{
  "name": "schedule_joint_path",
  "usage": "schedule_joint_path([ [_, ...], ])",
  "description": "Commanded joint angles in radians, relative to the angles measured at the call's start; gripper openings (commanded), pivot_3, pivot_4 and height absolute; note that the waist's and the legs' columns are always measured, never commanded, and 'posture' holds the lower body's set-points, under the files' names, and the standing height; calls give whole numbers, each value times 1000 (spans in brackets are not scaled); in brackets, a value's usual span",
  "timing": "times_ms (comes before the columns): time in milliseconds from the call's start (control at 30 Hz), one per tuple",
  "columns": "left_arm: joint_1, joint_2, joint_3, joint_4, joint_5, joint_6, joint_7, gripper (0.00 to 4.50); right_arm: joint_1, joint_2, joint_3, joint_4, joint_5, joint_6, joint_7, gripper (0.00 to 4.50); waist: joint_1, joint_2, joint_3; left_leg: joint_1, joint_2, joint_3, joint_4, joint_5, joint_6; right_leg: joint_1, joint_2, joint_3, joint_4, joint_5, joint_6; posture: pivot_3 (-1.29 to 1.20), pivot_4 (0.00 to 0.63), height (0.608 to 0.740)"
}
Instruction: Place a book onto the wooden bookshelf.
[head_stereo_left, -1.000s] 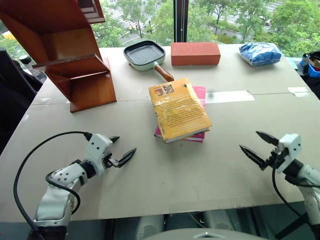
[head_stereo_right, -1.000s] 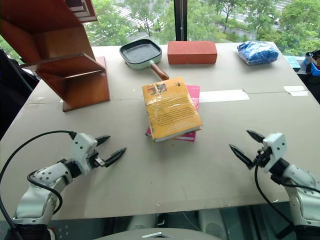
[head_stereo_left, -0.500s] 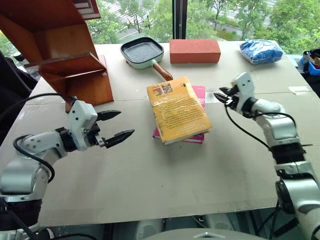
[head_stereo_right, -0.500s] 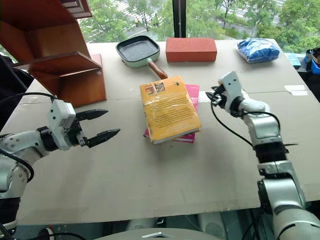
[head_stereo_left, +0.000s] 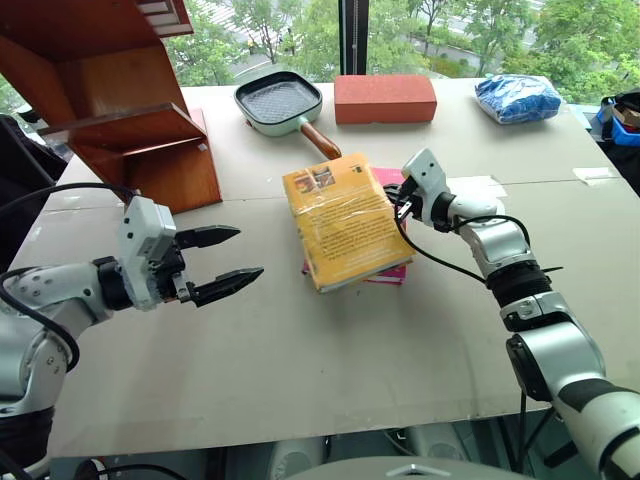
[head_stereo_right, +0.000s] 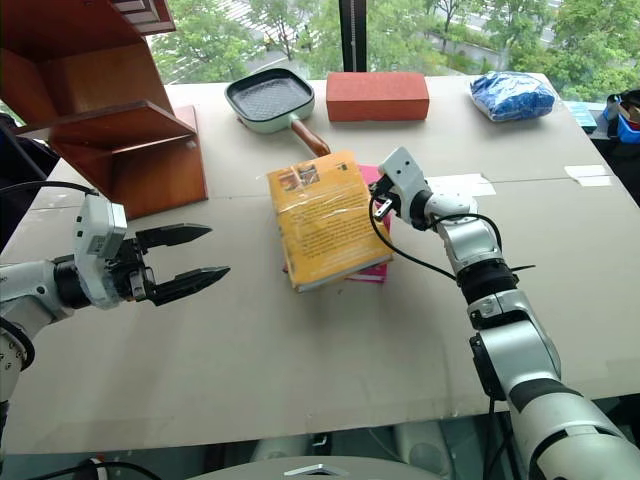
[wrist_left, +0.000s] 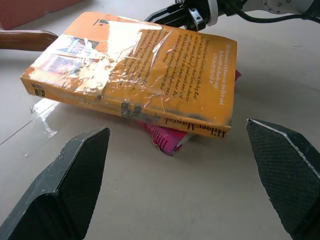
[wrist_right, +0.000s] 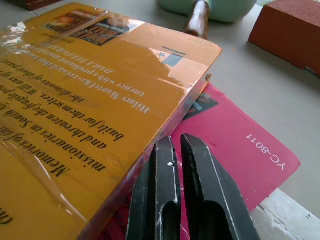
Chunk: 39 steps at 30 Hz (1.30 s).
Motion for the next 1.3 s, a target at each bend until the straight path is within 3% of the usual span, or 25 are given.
schedule_joint_path([
  [33, 2, 1, 28, -34, -22, 2, -1, 4500, 17, 25, 15, -100, 8, 39, 15, 69, 0, 0, 0, 0, 0, 0, 0, 0, 0, 0, 0, 0, 1, 0, 0, 0, 150, 740],
  [367, 4, -19, 19, -34, -33, 42, 32, 4500, 37, 13, -22, -149, 4, 72, -25, 69, 1, 0, 0, 0, -1, 0, 4, 2, -3, -1, 0, 0, 5, 0, 0, 0, 150, 740],
  [467, -11, -112, 36, -34, -108, 125, 168, 4500, 56, -66, -67, -220, 19, 67, -7, 69, 5, 0, 0, 0, -1, 0, 4, 2, -3, -1, 0, 0, 6, 0, 0, 0, 150, 740],
  [700, 56, -289, 44, -34, -375, 395, 442, 4500, 220, -245, -168, -640, 184, 258, 100, 3234, 2, -1, 0, -1, 0, -3, 7, 2, -3, 0, -1, 0, 6, 0, 0, 0, 150, 740],
  [800, -4, -422, 54, 47, -540, 463, 673, 4500, 317, -314, -224, -847, 298, 368, 136, 4433, 6, -1, 0, -1, 0, -4, 8, 2, -3, 0, 0, -1, 9, 0, 0, 0, 150, 740],
  [967, -67, -554, 67, 181, -774, 480, 949, 4500, 471, -393, -326, -1113, 454, 504, 121, 4433, 13, -3, 0, 1, 1, -11, 17, 2, -3, 8, 1, -5, 9, 0, 0, 0, 150, 740],
  [1067, -100, -583, 50, 275, -868, 499, 999, 4500, 545, -420, -390, -1224, 548, 580, 87, 4433, 14, -4, 1, 8, -1, -11, 17, 2, -2, 15, 1, -5, 9, 0, 0, 0, 150, 740],
  [1300, -255, -580, -7, 527, -847, 552, 967, 4500, 613, -466, -441, -1333, 660, 649, 15, 4433, 33, -5, 1, 14, -4, -10, 16, 2, -2, 21, 2, -5, 8, -3, -4, 0, 150, 740],
])
